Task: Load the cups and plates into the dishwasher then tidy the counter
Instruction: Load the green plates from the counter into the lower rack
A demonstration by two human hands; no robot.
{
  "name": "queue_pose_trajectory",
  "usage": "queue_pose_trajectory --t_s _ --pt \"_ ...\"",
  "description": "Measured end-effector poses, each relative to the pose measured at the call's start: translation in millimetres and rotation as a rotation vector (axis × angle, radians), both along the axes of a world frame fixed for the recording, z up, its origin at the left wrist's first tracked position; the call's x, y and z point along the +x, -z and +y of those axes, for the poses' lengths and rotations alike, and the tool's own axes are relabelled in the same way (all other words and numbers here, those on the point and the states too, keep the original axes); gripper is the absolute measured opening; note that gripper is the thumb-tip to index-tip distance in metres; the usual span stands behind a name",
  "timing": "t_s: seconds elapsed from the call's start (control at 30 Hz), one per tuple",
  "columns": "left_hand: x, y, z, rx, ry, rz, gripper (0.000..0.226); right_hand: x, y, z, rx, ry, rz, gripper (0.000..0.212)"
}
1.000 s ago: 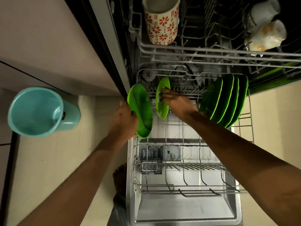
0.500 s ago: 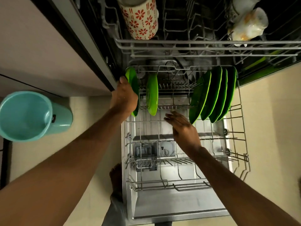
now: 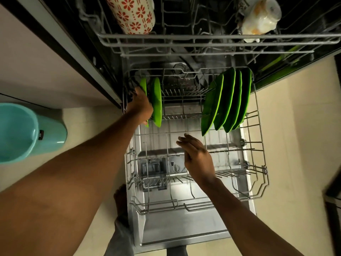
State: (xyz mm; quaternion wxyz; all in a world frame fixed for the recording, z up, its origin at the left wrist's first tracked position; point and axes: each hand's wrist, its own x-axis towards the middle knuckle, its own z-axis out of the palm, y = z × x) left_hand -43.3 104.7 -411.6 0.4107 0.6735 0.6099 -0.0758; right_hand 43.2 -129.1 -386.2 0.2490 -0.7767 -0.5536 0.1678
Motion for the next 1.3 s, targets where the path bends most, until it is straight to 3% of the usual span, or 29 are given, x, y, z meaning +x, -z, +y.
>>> queue_pose_trajectory --t_s 0.2,0.5,0.67,0.83,1.13,1.3 --pt "-5 -2 -3 -0.106 -0.071 -0.063 0.053 5 -7 -7 -0.003 0.013 0.002 0.042" --pt "-49 -85 -81 0.286 -0.001 -0.198 0.047 2 -58 -5 0.002 -0.01 0.014 0.039" --pt "-83 -172 -139 0.365 0.087 -0.132 0.039 -7 -112 0 0.017 -0.023 0.026 0.031" --pt "-122 -233 -179 0.438 0.033 -0.08 0.042 -24 -173 -8 -0.03 -0.104 0.05 0.029" --pt "-211 -337 -234 0.539 -0.113 -0.039 0.05 -112 -280 -23 -0.069 -0.28 0.064 0.04" --pt "-287 -386 -255 0.613 -0.192 0.001 0.05 -188 -329 -28 0.016 -0.364 0.081 0.04"
